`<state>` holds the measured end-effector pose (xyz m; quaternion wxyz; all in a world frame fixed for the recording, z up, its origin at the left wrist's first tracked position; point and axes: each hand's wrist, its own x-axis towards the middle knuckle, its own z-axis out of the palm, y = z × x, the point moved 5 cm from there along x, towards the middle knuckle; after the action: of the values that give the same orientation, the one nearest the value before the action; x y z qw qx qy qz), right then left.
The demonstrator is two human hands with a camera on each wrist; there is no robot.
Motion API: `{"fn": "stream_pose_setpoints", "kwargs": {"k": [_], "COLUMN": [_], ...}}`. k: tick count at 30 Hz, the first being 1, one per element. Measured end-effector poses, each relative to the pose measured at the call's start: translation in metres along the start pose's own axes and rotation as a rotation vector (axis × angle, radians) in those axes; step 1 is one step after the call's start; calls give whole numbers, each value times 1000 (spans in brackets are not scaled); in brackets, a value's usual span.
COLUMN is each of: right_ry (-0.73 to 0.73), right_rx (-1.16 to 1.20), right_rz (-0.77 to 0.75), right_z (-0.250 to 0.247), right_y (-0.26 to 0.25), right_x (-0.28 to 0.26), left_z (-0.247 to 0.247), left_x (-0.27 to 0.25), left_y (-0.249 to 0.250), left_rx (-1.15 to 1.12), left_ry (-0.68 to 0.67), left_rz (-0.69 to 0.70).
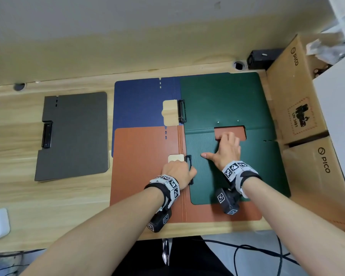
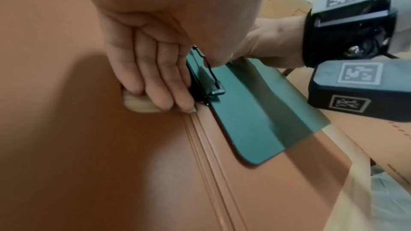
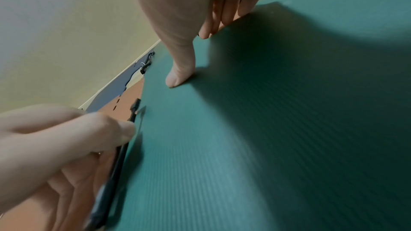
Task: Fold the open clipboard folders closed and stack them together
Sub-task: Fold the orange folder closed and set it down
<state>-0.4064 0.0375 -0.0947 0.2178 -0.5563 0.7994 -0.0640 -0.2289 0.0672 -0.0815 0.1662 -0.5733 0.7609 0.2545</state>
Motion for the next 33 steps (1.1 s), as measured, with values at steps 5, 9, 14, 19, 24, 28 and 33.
{"fn": "stream_pose_setpoints", "kwargs": {"k": [5,9,14,19,24,28,33], "right_ry": [13,14,13,19,17,19,-30], "right_rx": [7,24,9,10,-9,-45,-103], "right_rz": [-14,-34,-53,-49,-43,-29,-61], "right_z": [-2,-3,-3,-5,-4,-1,11], "right_y": [1,1,1,0,-6,-15,-33], "right_x": [-1,-3,-4,-6,-9,-18,-43], "left_z": [-1,1,6,3,0,9,17], "left_x": [-9,-14,-15,-37,-68,-89,-104], "left_y": [-5,-11,-21,-45,-118,-181,-229], "left_rx": [68,58,-66,-186,-295,-416,-462], "left_ry": [-83,-77,-31,60,154,171,212], "left_rz": [70,50,-127,-158,-365,-525,-639]}}
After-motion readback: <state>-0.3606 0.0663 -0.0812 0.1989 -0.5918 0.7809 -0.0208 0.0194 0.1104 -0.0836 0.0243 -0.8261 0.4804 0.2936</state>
